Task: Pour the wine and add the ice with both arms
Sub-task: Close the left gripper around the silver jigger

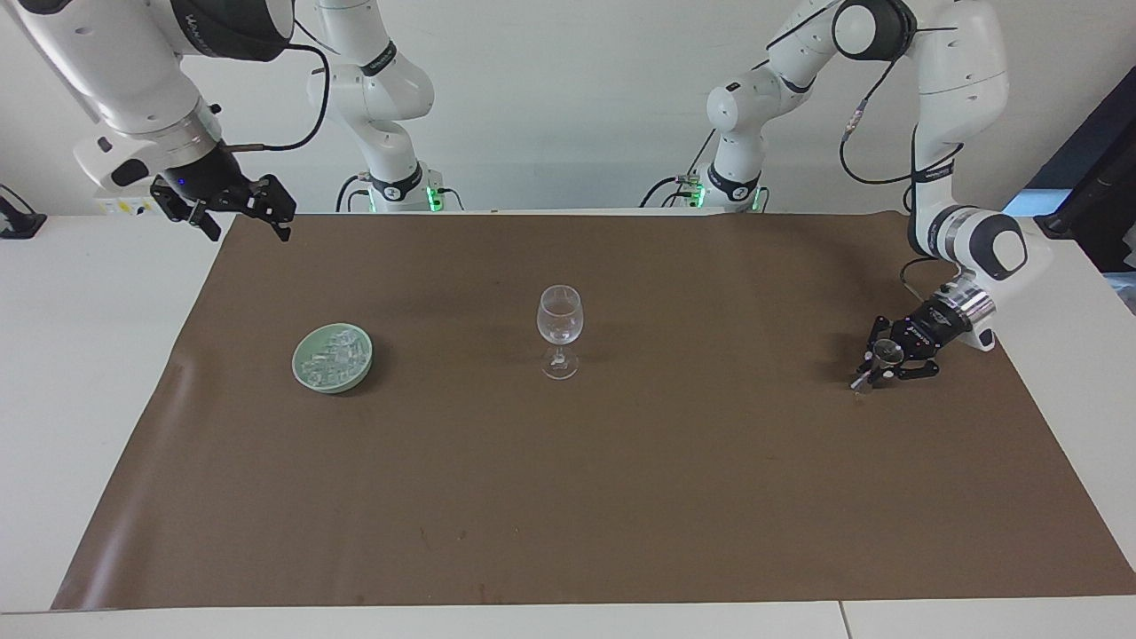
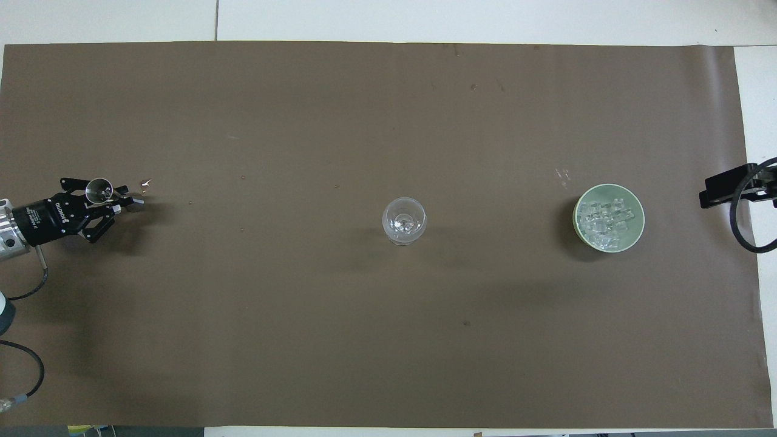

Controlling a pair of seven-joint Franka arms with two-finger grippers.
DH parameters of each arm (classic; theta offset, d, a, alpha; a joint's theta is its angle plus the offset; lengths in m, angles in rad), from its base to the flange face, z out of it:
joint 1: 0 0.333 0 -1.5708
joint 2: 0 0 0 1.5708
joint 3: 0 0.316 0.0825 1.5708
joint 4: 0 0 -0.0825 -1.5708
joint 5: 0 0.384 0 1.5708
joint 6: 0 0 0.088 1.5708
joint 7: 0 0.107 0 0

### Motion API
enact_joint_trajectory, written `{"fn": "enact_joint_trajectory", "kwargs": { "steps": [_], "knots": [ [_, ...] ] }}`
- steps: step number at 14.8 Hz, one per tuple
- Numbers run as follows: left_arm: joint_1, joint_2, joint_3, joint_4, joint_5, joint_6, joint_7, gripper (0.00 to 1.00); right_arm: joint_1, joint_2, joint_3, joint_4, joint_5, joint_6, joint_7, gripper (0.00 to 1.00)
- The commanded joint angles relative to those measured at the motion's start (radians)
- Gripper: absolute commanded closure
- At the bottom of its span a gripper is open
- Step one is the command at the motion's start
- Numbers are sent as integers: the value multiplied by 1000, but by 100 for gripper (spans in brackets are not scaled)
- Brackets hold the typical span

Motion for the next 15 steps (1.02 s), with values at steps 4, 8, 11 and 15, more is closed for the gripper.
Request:
{"fn": "enact_joint_trajectory", "kwargs": {
  "steps": [4,8,11,15],
  "knots": [
    [-4,-44,1,-23,-38,-21,-48,100,-10,-21,4,-26,8,9,-13,0],
    [-33,-90,1,-15,-38,-122,-44,100,-10,-21,4,-26,8,11,-13,0],
    [-102,-136,1,-15,-38,-161,-51,100,-10,-23,4,-25,8,11,-13,0],
    [-269,-223,2,-9,-43,-114,-207,100,-10,-21,4,-26,8,11,-13,0]
  ]
}}
